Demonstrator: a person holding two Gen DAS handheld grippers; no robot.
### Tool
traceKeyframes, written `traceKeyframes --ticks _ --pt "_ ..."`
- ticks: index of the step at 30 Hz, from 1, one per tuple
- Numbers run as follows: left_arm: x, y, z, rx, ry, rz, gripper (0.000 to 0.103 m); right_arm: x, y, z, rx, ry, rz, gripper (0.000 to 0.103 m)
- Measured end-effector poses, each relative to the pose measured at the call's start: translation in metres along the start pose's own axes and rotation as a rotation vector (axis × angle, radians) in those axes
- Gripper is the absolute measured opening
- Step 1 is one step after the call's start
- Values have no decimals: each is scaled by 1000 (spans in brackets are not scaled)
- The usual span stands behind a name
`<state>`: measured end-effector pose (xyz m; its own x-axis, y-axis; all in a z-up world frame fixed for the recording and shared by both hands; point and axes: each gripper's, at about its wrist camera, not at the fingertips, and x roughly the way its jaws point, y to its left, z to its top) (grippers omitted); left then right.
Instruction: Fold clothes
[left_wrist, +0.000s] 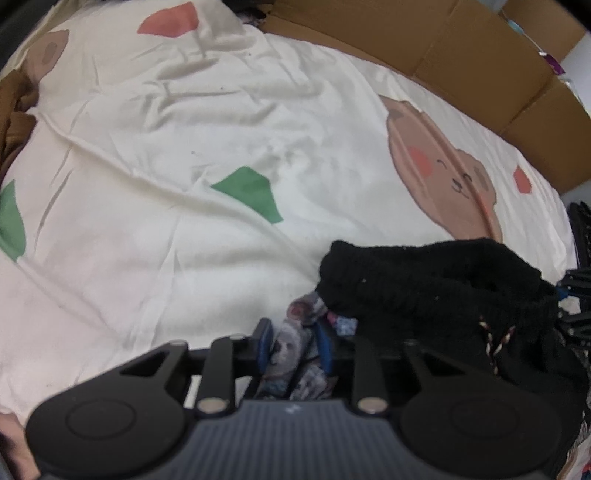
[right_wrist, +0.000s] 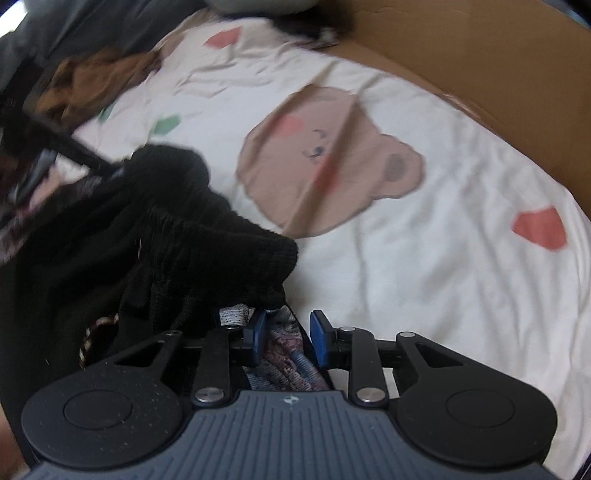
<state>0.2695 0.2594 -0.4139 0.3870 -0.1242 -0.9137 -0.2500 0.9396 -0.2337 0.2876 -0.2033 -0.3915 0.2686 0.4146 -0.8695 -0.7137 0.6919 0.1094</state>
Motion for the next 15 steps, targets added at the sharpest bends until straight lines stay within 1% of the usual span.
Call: traceKeyframes --ticks 6,9,13,15 --pt "1 1 -2 10 -10 -3 31 17 8 7 -97 32 37 33" --pt "-1 -1 -4 26 -22 5 31 16 13 8 -132 21 17 33" --pt "-1 -2 -6 32 -31 12 31 7 18 4 -155 -29 -49 33" --pt "-1 -3 -6 30 -31 13 31 2 20 2 -167 -50 -56 25"
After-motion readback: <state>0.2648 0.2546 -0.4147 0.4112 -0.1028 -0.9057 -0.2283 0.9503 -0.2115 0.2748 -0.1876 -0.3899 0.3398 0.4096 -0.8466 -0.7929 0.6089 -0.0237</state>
